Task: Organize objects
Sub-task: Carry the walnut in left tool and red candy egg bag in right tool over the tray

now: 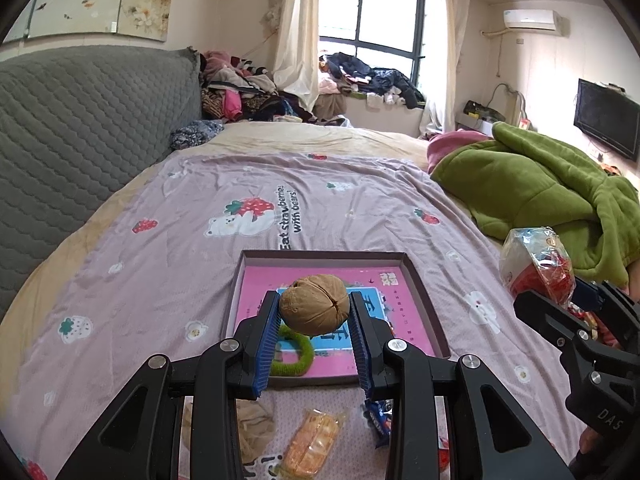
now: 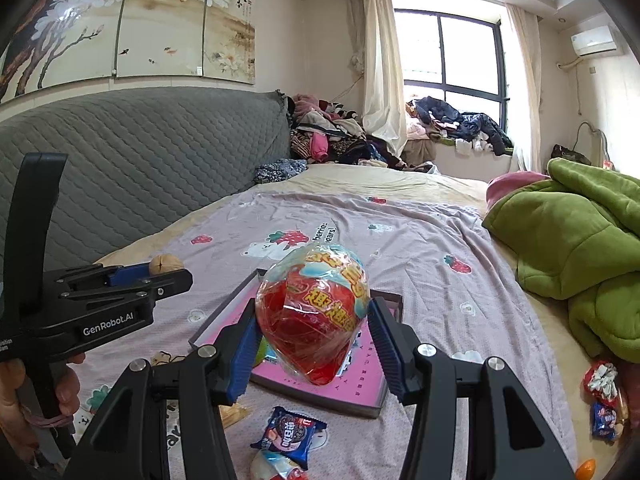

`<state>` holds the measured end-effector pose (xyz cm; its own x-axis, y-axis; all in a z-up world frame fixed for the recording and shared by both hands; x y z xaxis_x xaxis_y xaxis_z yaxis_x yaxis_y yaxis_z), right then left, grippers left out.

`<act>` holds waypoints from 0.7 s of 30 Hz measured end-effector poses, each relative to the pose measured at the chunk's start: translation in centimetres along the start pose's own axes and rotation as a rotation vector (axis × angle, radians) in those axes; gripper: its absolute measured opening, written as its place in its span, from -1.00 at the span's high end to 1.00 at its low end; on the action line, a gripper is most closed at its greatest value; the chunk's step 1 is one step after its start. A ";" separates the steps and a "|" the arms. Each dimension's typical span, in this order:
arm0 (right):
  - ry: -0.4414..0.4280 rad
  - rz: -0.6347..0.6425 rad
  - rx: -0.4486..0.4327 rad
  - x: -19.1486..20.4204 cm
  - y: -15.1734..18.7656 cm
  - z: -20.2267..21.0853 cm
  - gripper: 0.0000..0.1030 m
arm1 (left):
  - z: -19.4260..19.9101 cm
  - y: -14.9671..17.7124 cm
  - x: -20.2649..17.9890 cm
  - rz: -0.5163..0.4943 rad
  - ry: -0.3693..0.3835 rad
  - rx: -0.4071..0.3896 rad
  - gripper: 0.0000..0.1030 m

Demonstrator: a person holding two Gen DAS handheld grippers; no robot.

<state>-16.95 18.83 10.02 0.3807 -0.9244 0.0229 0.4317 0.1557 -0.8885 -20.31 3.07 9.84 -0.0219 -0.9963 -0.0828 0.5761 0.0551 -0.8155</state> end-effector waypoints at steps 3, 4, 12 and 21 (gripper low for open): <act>-0.001 0.002 -0.002 -0.3 0.0 -0.4 -0.04 | -0.6 -0.2 -0.2 -0.010 -0.001 0.000 0.33; 0.000 0.001 -0.003 -0.4 -0.1 -0.6 -0.04 | -0.9 -0.3 -0.2 -0.012 0.001 0.000 0.33; 0.004 0.007 -0.001 -1.0 -0.2 -1.9 -0.04 | -2.7 -0.5 0.2 -0.007 -0.004 0.008 0.33; 0.019 0.017 0.011 -1.9 0.0 -4.2 -0.04 | -5.8 -0.1 0.1 -0.022 -0.020 0.028 0.33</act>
<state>-21.10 19.16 8.06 0.3722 -0.9282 -0.0008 0.4347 0.1751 -0.8834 -25.14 3.40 6.57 -0.0186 -0.9984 -0.0533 0.5981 0.0316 -0.8008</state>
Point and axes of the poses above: each gripper's, at about its wrist camera, not at the fingertips, and z roughly against the way its jaws point, x to its left, y to its underside, the point moved 5 cm from there along -z, roughly the way its jaws point
